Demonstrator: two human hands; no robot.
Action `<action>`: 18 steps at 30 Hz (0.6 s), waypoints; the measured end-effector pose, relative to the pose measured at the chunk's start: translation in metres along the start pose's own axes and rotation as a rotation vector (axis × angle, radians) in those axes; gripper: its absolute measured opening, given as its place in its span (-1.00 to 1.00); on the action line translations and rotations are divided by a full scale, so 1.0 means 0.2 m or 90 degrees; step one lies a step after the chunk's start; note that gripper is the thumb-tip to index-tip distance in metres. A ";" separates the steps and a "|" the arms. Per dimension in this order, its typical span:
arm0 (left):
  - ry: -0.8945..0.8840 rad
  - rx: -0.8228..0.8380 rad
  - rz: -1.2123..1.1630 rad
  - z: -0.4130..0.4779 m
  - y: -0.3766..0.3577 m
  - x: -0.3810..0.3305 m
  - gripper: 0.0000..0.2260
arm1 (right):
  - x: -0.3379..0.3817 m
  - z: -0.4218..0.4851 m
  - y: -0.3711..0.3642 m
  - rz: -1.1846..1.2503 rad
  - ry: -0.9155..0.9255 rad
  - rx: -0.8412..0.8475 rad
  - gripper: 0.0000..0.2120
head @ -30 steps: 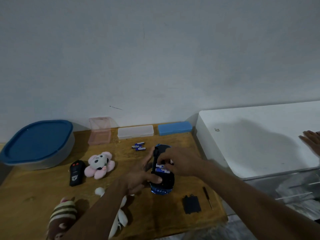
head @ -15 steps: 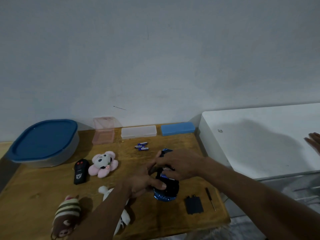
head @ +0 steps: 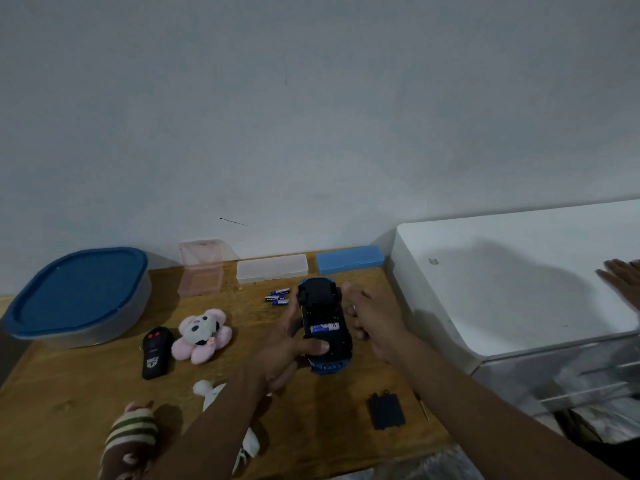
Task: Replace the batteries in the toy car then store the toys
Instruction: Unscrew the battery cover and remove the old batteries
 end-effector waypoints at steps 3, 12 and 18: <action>-0.043 -0.037 -0.007 0.02 0.00 -0.01 -0.06 | 0.04 -0.02 0.00 -0.175 0.016 -0.002 -0.63; -0.099 -0.129 0.021 0.04 0.03 0.01 0.02 | 0.05 -0.05 -0.04 -0.141 -0.092 -0.043 -0.84; -0.071 -0.117 0.011 0.02 0.06 0.01 0.03 | 0.00 -0.08 -0.06 -0.003 -0.150 -0.024 -0.84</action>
Point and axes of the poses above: each hand's wrist, its own z-axis towards the middle knuckle, its own y-axis out of the back of the hand, x = y × z, the point moved 6 cm from there along z, towards the middle knuckle, and after that the axes turned 8 degrees about y, right-handed, at the moved point
